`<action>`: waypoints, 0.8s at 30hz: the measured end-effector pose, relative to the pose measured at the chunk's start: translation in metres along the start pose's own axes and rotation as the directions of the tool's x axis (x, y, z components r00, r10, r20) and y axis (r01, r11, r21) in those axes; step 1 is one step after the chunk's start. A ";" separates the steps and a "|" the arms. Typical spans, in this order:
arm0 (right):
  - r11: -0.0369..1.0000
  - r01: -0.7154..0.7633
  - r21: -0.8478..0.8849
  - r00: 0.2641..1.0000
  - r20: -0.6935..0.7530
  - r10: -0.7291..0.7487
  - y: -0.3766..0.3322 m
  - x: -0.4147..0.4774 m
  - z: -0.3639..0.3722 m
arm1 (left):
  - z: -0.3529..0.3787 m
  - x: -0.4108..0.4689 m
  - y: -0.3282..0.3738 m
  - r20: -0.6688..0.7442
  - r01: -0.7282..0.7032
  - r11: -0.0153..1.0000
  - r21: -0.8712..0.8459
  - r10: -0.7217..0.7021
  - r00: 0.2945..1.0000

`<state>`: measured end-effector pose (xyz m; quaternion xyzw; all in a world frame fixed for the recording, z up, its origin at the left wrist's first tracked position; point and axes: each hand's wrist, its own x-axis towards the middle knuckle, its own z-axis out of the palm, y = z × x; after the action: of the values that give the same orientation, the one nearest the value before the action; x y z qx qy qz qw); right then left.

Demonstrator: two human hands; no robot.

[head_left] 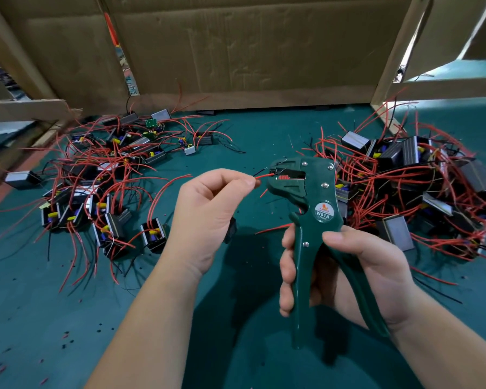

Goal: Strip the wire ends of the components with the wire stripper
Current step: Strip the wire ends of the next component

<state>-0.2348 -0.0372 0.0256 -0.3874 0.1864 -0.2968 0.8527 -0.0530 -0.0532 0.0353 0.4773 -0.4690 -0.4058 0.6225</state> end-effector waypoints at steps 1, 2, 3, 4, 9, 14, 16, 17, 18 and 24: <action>1.000 0.001 -0.002 1.000 -0.006 -0.001 0.000 0.000 0.000 | 0.000 -0.001 0.000 0.009 -0.028 1.000 0.013 0.028 1.000; 1.000 0.001 0.001 1.000 -0.008 -0.001 0.000 -0.001 0.000 | 0.001 -0.001 0.000 0.013 -0.056 0.998 0.025 0.055 0.998; 1.000 -0.001 0.008 1.000 -0.006 0.001 0.000 -0.001 0.000 | 0.001 -0.002 0.000 0.015 -0.084 0.996 0.039 0.083 0.996; 1.000 -0.003 0.013 1.000 -0.004 0.004 -0.001 -0.001 0.000 | 0.001 -0.002 0.000 0.015 -0.109 0.993 0.051 0.109 0.994; 1.000 0.002 -0.017 1.000 -0.029 -0.003 0.001 0.000 0.000 | 0.002 -0.003 -0.001 0.011 -0.168 0.984 0.052 0.167 0.986; 0.999 0.017 -0.042 0.999 -0.042 -0.019 0.002 -0.001 -0.001 | 0.001 -0.003 -0.001 0.020 -0.190 0.980 0.064 0.189 0.982; 0.999 0.018 -0.047 0.999 -0.037 -0.019 0.002 -0.001 -0.001 | 0.000 -0.002 -0.001 0.024 -0.192 0.979 0.064 0.191 0.981; 0.999 0.018 -0.050 0.999 -0.035 -0.019 0.002 -0.001 -0.001 | -0.001 -0.002 -0.001 0.027 -0.192 0.979 0.063 0.190 0.981; 0.998 0.017 -0.054 0.999 -0.036 -0.019 0.002 -0.001 -0.001 | -0.001 -0.001 -0.002 0.031 -0.193 0.979 0.062 0.192 0.981; 0.998 0.020 -0.059 0.999 -0.041 -0.023 0.002 0.000 -0.001 | 0.000 -0.002 -0.001 0.052 -0.201 0.979 0.046 0.198 0.979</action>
<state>-0.2347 -0.0367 0.0229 -0.4078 0.2086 -0.3085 0.8337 -0.0531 -0.0515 0.0336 0.4338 -0.5391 -0.3404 0.6366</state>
